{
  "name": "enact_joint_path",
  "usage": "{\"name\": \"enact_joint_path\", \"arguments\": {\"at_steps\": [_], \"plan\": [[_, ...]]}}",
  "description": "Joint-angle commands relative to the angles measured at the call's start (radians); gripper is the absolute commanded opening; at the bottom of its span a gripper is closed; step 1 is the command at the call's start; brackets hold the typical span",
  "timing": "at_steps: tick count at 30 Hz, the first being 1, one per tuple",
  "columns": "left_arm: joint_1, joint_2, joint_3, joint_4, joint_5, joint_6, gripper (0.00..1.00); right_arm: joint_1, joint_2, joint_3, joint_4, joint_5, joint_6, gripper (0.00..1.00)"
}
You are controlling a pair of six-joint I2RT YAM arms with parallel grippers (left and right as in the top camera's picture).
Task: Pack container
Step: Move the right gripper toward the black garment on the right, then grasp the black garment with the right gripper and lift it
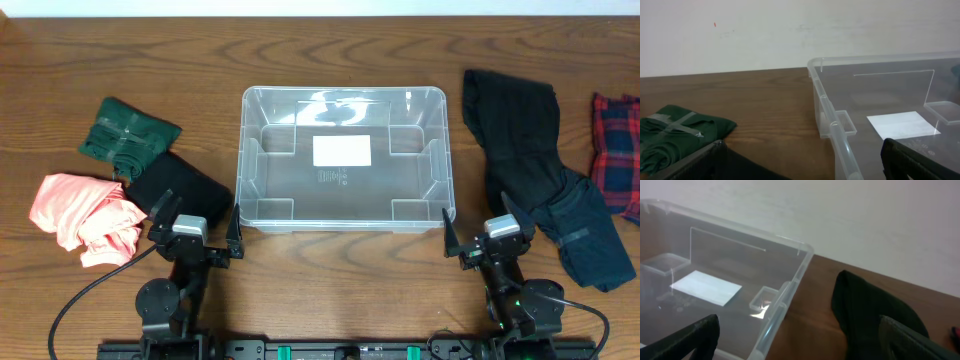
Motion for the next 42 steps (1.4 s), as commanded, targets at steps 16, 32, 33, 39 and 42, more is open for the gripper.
{"name": "enact_joint_path", "arguments": {"at_steps": [16, 32, 33, 39, 42], "plan": [[-0.005, 0.223, 0.431, -0.321, -0.047, -0.164, 0.98, 0.006, 0.203, 0.234, 0.048, 0.229, 0.213, 0.99], [-0.005, 0.943, 1.133, -0.951, -0.114, -0.164, 0.98, -0.057, 1.258, 1.226, -0.693, 0.251, 0.149, 0.99], [-0.005, 0.96, 1.139, -0.956, -0.114, -0.164, 0.98, -0.058, 1.3, 1.261, -0.714, 0.248, 0.152, 0.99], [-0.005, 1.007, 1.14, -0.959, -0.114, -0.164, 0.98, -0.074, 1.484, 1.309, -0.709, 0.34, 0.159, 0.99], [-0.005, 1.008, 1.139, -0.959, -0.115, -0.168, 0.98, -0.089, 1.587, 1.308, -0.71, 0.39, 0.191, 0.99]]}}
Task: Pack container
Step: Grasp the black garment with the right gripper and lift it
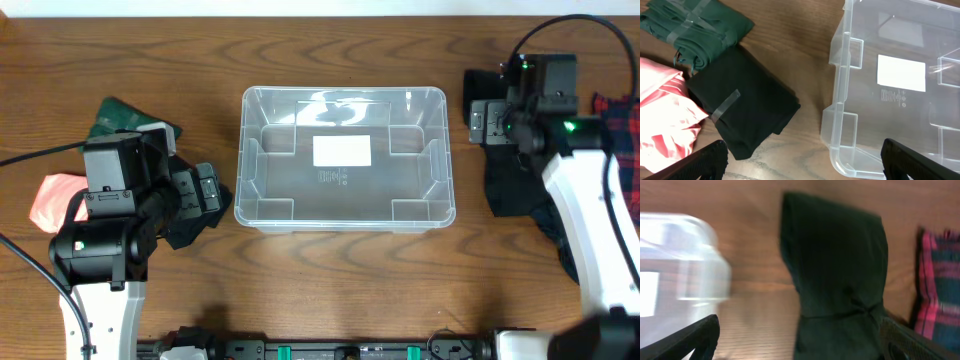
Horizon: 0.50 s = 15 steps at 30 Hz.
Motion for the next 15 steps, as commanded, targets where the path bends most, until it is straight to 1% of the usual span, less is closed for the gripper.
{"name": "enact_joint_path", "arguments": {"at_steps": [1, 8, 15], "plan": [[-0.002, -0.002, 0.022, -0.004, -0.005, -0.009, 0.98, -0.026, 0.108, 0.013, -0.001, 0.079, 0.024, 0.99], [-0.002, -0.002, 0.022, -0.004, -0.005, -0.009, 0.98, -0.026, 0.327, 0.013, 0.015, 0.082, 0.023, 0.99], [-0.002, -0.002, 0.022, 0.004, -0.005, -0.009, 0.98, -0.026, 0.481, 0.013, 0.119, 0.256, 0.054, 0.99]]}}
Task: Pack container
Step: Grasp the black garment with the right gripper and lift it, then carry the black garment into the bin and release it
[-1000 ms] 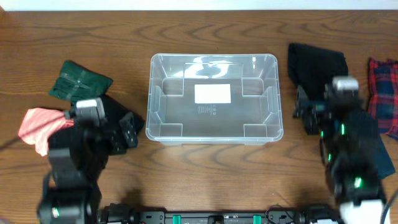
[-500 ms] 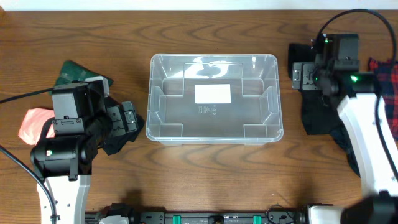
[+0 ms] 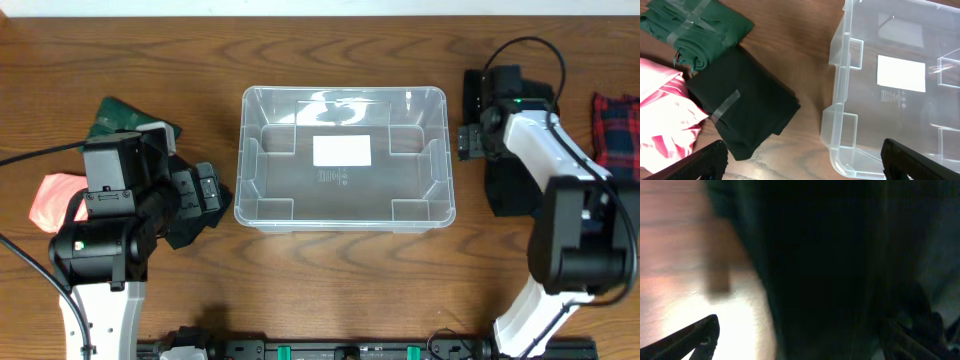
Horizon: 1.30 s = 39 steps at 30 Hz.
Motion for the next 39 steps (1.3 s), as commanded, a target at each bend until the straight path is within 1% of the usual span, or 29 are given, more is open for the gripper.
{"name": "enact_joint_path", "arguments": {"at_steps": [1, 3, 4, 5, 8, 9, 11, 12, 14, 20, 24, 29, 31, 35, 39], "plan": [[-0.002, -0.003, 0.022, 0.0, -0.005, -0.009, 0.98, -0.003, 0.053, 0.011, 0.042, 0.098, 0.029, 0.99], [-0.002, -0.003, 0.022, 0.0, -0.005, -0.009, 0.98, -0.003, 0.07, 0.011, 0.067, 0.098, 0.029, 0.98], [-0.002, -0.003, 0.022, 0.0, -0.005, -0.009, 0.98, -0.003, 0.072, 0.011, 0.074, 0.098, 0.029, 0.96], [-0.002, -0.003, 0.022, 0.0, -0.005, -0.009, 0.98, -0.003, 0.075, 0.011, 0.082, 0.097, 0.029, 0.8], [-0.002, -0.003, 0.022, 0.0, -0.005, -0.009, 0.98, -0.002, 0.075, 0.012, 0.089, 0.097, 0.029, 0.45], [-0.002, -0.003, 0.022, 0.0, -0.005, -0.009, 0.98, -0.002, 0.075, 0.012, 0.088, 0.097, 0.029, 0.31], [-0.002, -0.003, 0.022, 0.0, -0.005, -0.009, 0.98, -0.002, 0.075, 0.012, 0.084, 0.097, 0.029, 0.14], [-0.002, -0.003, 0.022, 0.0, -0.005, -0.009, 0.98, -0.002, 0.075, 0.012, 0.082, 0.098, 0.029, 0.09], [-0.002, -0.003, 0.022, 0.0, -0.005, -0.009, 0.98, -0.001, 0.073, 0.012, 0.078, 0.098, 0.029, 0.01], [-0.002, -0.003, 0.022, 0.0, -0.005, -0.009, 0.98, 0.013, 0.002, 0.02, 0.077, 0.099, 0.026, 0.01], [-0.002, -0.003, 0.022, 0.0, -0.005, -0.009, 0.98, 0.04, -0.133, 0.034, 0.077, 0.098, -0.04, 0.01], [-0.002, -0.003, 0.022, 0.002, -0.005, -0.009, 0.98, 0.103, -0.344, 0.043, 0.091, 0.089, -0.122, 0.01], [-0.002, -0.003, 0.022, 0.004, -0.005, -0.009, 0.98, 0.142, -0.426, 0.043, 0.101, 0.049, -0.19, 0.03], [-0.002, -0.003, 0.022, 0.004, -0.005, -0.009, 0.98, 0.254, -0.565, 0.043, 0.123, -0.103, -0.313, 0.04], [-0.002, -0.003, 0.022, 0.003, -0.005, -0.008, 0.98, 0.396, -0.62, 0.042, 0.115, -0.258, -0.419, 0.03]]}}
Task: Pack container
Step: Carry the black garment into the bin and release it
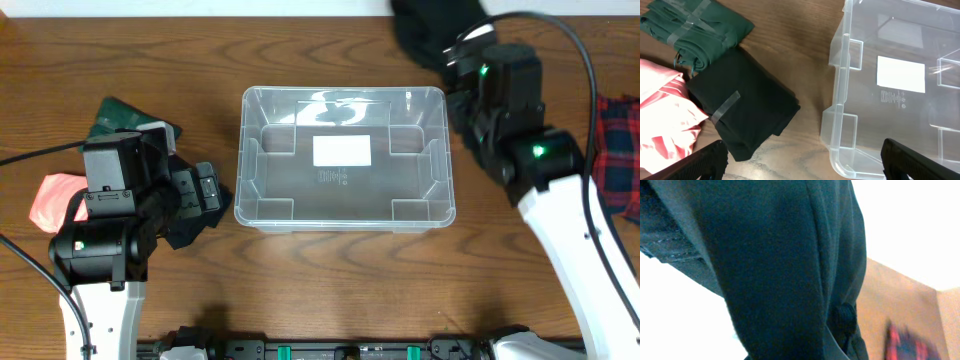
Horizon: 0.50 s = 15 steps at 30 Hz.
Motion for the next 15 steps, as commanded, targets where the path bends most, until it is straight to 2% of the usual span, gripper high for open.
{"name": "enact_joint_path", "arguments": {"at_steps": [1, 4, 9, 11, 15], "plan": [[-0.002, -0.003, 0.022, 0.0, -0.008, -0.008, 0.98, 0.113, -0.026, 0.026, 0.003, -0.168, -0.15, 0.03], [-0.002, -0.003, 0.022, -0.003, -0.04, -0.008, 0.98, 0.205, 0.002, 0.021, -0.029, -0.169, -0.193, 0.01], [0.001, -0.003, 0.022, -0.037, -0.125, -0.011, 0.98, 0.279, 0.112, 0.02, -0.095, -0.179, -0.194, 0.01], [0.021, -0.003, 0.022, -0.056, -0.176, -0.048, 0.98, 0.299, 0.173, 0.02, -0.107, -0.197, -0.194, 0.01], [0.102, -0.003, 0.022, -0.071, -0.185, -0.101, 0.98, 0.327, 0.289, 0.02, -0.109, -0.213, -0.198, 0.01]]}}
